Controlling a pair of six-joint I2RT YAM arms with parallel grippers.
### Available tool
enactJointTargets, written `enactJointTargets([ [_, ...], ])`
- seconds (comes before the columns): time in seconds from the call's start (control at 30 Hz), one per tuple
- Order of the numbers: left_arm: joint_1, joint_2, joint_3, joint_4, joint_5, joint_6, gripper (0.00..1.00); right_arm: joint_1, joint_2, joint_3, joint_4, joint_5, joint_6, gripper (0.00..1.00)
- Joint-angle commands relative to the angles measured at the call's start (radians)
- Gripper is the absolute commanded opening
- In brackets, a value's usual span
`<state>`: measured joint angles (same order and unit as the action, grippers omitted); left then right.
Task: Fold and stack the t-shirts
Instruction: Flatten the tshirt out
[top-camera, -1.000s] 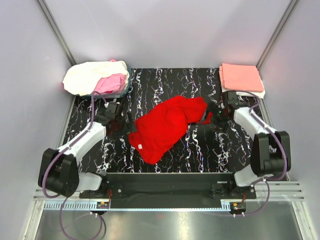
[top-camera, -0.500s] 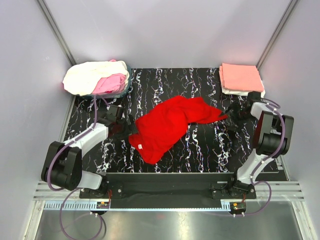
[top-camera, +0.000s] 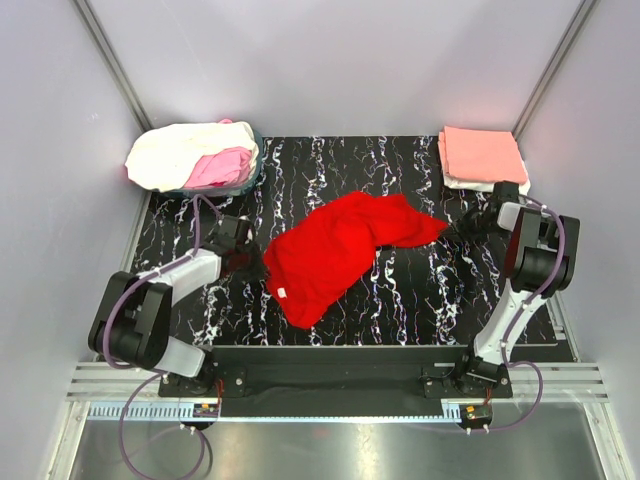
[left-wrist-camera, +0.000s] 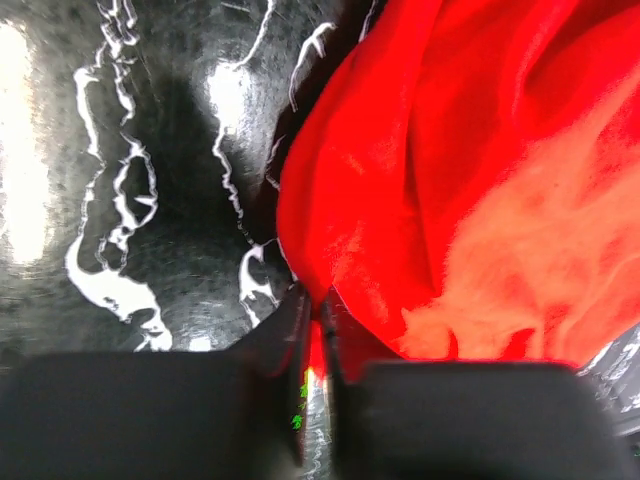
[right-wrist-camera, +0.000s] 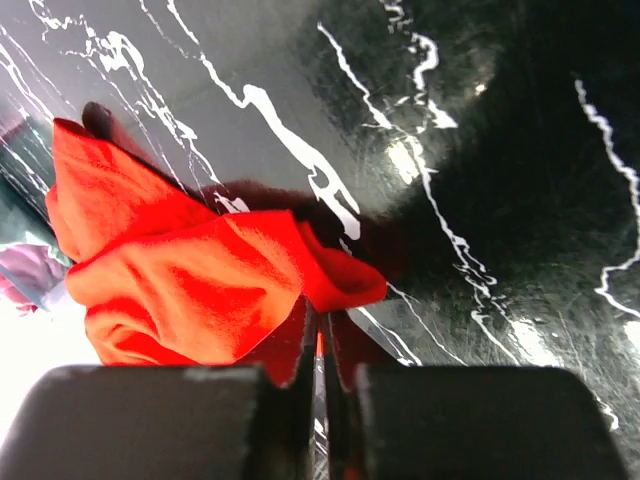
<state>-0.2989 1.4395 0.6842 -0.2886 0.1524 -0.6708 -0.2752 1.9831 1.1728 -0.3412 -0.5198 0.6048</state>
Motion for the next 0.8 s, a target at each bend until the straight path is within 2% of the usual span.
enactJointTargets([
  [0.0, 0.004, -0.005, 0.052, 0.043, 0.042, 0.008, 0.00, 0.008, 0.014, 0.008, 0.014, 0.066, -0.027, 0.00],
  [0.13, 0.004, -0.103, 0.185, -0.110, -0.023, 0.056, 0.00, 0.010, -0.139, 0.028, -0.053, 0.084, -0.033, 0.00],
  [0.23, 0.004, -0.175, 0.354, -0.272, -0.105, 0.097, 0.00, 0.007, -0.301, 0.076, -0.186, 0.113, -0.054, 0.00],
  [0.27, 0.004, -0.189, 0.456, -0.344, -0.132, 0.112, 0.00, 0.007, -0.347, 0.086, -0.252, 0.121, -0.059, 0.00],
  [0.37, 0.009, -0.203, 0.636, -0.476, -0.149, 0.138, 0.00, 0.007, -0.512, 0.129, -0.376, 0.115, -0.071, 0.00],
  [0.53, 0.009, -0.127, 1.134, -0.655, -0.140, 0.163, 0.00, -0.009, -0.716, 0.223, -0.533, 0.132, -0.105, 0.00],
  [0.7, 0.010, 0.023, 1.602, -0.825, -0.100, 0.195, 0.01, -0.019, -0.761, 0.411, -0.663, 0.204, -0.134, 0.00],
  [0.77, 0.047, 0.068, 1.632, -0.831, -0.033, 0.195, 0.04, -0.025, -0.730, 0.453, -0.660, 0.213, -0.135, 0.00],
])
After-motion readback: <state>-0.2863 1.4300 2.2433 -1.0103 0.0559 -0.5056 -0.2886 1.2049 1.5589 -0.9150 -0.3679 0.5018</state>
